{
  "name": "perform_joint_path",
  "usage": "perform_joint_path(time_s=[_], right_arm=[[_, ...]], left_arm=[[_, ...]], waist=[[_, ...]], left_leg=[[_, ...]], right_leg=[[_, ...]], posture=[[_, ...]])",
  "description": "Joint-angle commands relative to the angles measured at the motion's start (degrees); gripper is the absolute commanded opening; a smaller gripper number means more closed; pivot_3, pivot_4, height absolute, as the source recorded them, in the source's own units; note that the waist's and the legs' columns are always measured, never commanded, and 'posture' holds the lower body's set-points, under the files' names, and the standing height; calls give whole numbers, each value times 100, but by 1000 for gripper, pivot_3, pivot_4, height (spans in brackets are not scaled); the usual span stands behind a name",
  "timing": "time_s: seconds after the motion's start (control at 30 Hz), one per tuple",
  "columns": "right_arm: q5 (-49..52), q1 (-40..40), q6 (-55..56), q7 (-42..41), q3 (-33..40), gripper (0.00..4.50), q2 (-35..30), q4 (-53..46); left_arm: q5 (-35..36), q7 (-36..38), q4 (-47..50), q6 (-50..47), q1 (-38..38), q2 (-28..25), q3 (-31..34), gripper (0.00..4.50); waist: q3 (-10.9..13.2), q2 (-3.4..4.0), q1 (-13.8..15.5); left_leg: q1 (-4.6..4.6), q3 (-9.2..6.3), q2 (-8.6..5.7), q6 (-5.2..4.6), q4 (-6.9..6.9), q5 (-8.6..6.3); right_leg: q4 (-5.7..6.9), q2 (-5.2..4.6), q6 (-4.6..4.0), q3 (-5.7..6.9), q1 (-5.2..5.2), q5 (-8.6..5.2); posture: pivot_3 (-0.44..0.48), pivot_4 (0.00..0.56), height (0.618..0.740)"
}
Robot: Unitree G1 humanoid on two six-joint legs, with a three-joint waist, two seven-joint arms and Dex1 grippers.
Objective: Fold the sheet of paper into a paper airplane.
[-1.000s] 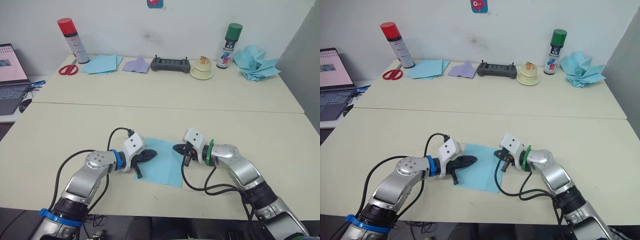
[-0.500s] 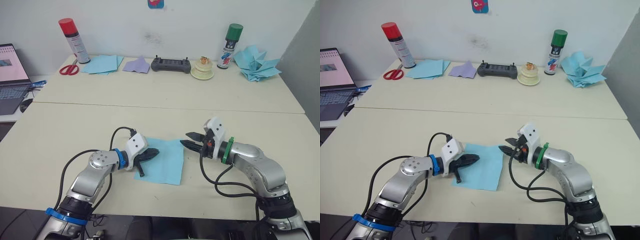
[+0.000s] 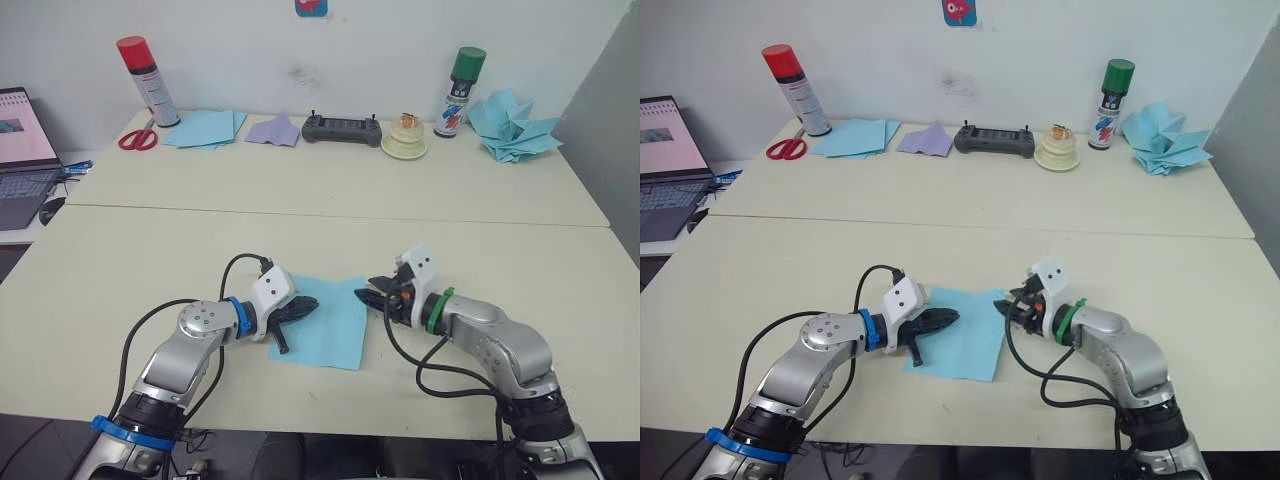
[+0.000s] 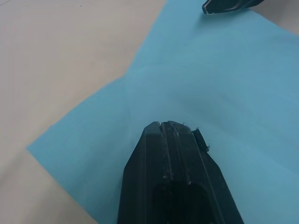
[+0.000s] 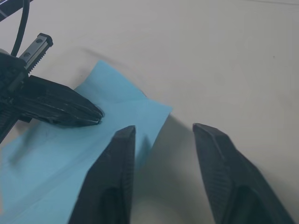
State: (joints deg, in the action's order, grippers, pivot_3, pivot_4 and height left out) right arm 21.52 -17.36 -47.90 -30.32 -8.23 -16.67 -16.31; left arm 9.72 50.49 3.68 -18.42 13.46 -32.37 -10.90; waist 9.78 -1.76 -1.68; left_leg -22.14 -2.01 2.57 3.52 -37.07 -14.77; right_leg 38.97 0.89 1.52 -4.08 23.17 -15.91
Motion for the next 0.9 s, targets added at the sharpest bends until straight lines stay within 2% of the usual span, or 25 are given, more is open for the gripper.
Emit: perform_joint_path(time_s=[0.03,0.1,0.37,0.9], right_arm=[[6,-125,315,-143,-62,685,-29,-134],[-125,-140,524,-213,-201,21,-108,-129],[-537,-158,1102,-496,-745,21,-377,-66],[-1014,-350,1273,-514,-1234,21,-163,658]], left_arm=[[-124,-15,-49,-83,-99,11,-146,0],[-137,-1,-44,-71,-100,0,-161,0],[-183,9,-28,-64,-102,12,-185,0],[-162,10,-14,-134,-60,55,-149,0]], waist=[[0,0,0],[0,0,0],[0,0,-1],[0,0,4]], left_leg=[[0,0,0,0,0,0],[0,0,0,0,0,0],[1,0,0,0,0,0],[3,0,0,0,-1,0]], right_leg=[[0,0,0,0,0,0],[0,0,0,0,0,0],[0,0,0,0,0,0],[1,0,0,0,-1,0]], posture=[[0,150,740],[0,150,740],[0,150,740],[0,150,740]])
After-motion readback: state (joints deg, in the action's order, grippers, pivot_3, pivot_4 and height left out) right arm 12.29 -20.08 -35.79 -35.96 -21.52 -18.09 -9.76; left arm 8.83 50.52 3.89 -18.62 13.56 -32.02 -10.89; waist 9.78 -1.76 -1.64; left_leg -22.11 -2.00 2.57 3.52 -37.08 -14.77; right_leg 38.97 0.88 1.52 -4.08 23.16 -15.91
